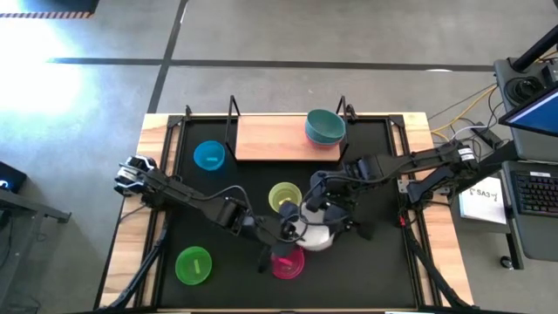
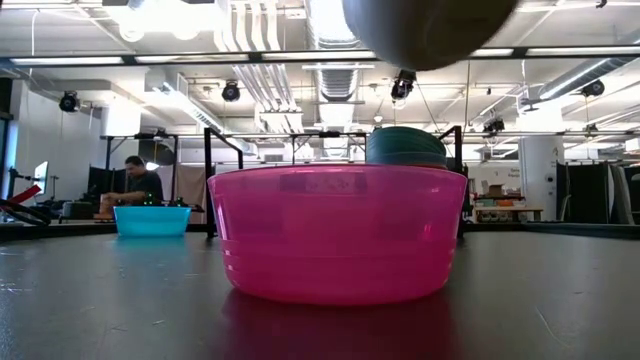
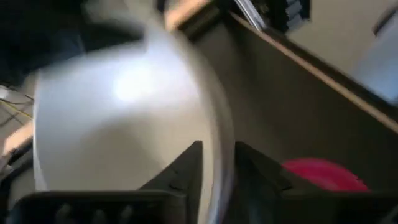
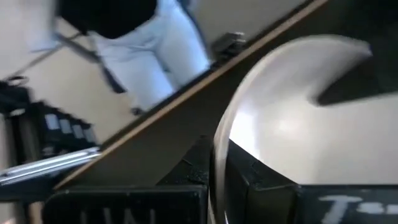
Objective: Place and stack bowls onto a shelf
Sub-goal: Stack the white bowl on top of the pine green bowl
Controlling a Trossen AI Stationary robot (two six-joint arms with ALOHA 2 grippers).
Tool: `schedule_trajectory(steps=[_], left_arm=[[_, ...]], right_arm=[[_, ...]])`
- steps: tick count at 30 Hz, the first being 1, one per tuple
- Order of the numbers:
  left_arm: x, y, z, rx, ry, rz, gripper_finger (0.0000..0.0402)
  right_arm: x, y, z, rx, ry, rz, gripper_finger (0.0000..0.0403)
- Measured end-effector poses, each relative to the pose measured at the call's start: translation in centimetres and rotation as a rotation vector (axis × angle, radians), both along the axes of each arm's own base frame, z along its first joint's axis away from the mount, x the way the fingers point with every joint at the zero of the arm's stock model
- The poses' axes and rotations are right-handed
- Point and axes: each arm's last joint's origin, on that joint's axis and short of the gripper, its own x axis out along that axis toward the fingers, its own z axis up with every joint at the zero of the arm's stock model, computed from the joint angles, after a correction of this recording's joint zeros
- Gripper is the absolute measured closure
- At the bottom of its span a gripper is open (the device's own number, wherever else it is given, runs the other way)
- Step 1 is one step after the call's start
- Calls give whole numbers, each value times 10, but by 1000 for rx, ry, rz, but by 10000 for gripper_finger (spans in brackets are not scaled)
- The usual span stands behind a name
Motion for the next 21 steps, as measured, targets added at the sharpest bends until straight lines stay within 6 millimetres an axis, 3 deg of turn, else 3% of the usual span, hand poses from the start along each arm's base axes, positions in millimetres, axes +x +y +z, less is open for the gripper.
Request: schedule_trajectory(steps=[9,16,21], left_arm=[[1,5,9,82,-88,168,228],[-2,12,15,203,-132,330,212],[-5,20,19,286,-185,580,212]], right_arm=[[-2,-11,-5,-77,127,-163,394],[-8,-30,-10,-164,259,-304,394],[-12,-51,-6,-304,240,-441,394]])
